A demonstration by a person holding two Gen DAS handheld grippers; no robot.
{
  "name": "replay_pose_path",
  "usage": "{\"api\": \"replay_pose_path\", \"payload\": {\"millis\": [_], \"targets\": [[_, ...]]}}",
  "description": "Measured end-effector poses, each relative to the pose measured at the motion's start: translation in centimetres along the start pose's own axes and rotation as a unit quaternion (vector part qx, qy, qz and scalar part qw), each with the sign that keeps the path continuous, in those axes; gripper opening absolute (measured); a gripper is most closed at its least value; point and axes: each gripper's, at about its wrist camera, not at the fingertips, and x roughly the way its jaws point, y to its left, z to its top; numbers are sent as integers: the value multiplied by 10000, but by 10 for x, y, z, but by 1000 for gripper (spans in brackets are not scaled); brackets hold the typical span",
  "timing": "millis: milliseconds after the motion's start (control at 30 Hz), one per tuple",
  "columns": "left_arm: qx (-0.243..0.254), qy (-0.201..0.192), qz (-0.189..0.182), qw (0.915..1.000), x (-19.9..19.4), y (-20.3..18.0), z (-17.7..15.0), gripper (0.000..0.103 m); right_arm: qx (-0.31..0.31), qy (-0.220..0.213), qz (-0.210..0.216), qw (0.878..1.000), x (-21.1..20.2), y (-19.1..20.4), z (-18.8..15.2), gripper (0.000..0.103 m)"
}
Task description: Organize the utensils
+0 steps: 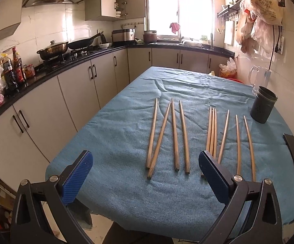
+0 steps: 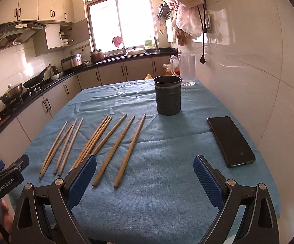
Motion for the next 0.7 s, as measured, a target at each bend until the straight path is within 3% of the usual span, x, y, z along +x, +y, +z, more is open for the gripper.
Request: {"api": "replay_pose_path", "payload": {"millis": [700], "targets": [[5,88,-3,10000,5,1,-2,103,-10,91,6,10000,6,1,-1,98]]}}
